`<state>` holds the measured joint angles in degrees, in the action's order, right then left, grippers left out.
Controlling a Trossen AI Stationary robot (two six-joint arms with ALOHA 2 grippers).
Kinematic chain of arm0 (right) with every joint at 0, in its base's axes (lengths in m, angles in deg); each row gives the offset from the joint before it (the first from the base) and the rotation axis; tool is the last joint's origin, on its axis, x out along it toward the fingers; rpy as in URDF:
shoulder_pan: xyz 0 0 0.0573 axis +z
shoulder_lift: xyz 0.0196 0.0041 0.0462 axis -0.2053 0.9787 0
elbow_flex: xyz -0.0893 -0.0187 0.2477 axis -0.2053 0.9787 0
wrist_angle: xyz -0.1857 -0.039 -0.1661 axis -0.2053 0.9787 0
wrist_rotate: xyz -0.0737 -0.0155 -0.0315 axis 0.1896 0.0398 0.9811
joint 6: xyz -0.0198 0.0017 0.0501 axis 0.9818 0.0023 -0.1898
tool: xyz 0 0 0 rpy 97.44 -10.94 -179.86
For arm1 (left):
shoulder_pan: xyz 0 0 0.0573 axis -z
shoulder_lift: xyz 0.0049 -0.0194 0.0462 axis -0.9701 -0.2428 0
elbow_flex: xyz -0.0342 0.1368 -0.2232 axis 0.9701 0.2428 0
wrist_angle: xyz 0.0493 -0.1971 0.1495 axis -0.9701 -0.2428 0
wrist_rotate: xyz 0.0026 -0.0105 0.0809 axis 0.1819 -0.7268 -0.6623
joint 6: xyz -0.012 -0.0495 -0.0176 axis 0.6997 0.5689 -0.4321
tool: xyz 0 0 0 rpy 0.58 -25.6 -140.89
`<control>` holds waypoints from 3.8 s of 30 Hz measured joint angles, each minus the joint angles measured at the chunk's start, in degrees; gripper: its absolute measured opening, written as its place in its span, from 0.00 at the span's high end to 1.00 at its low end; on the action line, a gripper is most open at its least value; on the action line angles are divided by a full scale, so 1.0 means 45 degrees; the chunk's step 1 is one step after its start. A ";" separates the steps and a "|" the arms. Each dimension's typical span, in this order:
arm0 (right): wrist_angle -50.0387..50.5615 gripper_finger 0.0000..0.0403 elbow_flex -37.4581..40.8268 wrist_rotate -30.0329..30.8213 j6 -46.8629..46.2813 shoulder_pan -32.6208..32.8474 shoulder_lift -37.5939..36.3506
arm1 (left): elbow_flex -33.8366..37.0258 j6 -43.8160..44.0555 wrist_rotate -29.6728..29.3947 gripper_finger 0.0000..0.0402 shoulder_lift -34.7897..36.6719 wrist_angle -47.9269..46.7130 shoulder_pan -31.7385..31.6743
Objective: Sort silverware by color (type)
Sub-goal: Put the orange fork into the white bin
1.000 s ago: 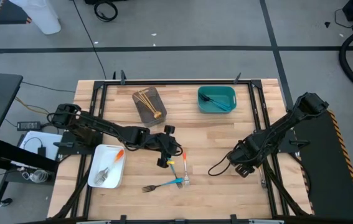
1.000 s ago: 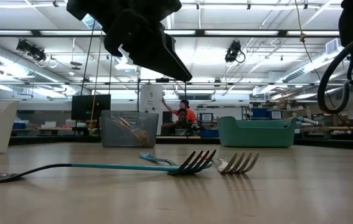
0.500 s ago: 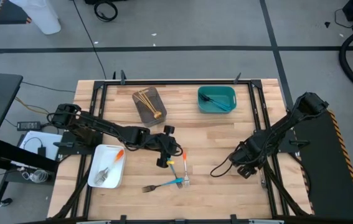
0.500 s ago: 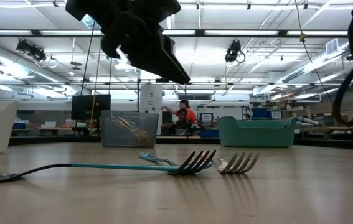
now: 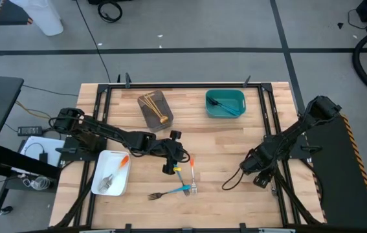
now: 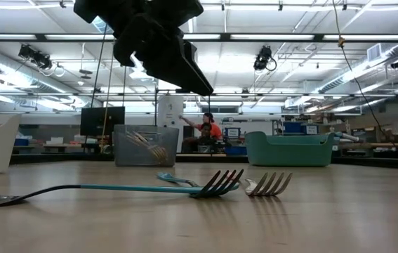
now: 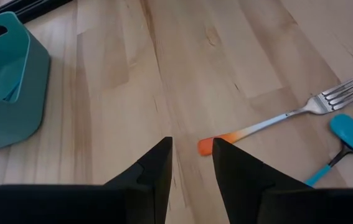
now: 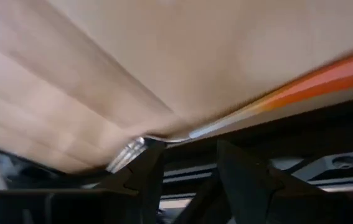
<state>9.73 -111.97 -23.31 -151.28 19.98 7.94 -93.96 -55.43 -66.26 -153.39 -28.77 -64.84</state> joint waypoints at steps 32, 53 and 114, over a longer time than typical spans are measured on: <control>-0.1469 0.65 -0.1065 -0.0330 -0.0745 0.0914 0.3310 | 0.0000 -0.0603 -0.0165 0.69 0.0010 0.0005 -0.0013; -0.1981 0.76 -0.1812 0.0767 -0.4288 0.0808 0.3313 | 0.0000 -0.1010 -0.0366 0.69 0.0015 -0.0562 -0.0008; -0.2195 0.96 -0.1843 0.6766 -0.3663 0.0648 0.1413 | 0.0000 0.0486 -0.0821 0.69 0.0597 -0.2796 0.0841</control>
<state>-0.15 -120.27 7.14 -167.76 22.89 14.30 -93.96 -53.24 -69.96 -150.70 -41.35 -61.06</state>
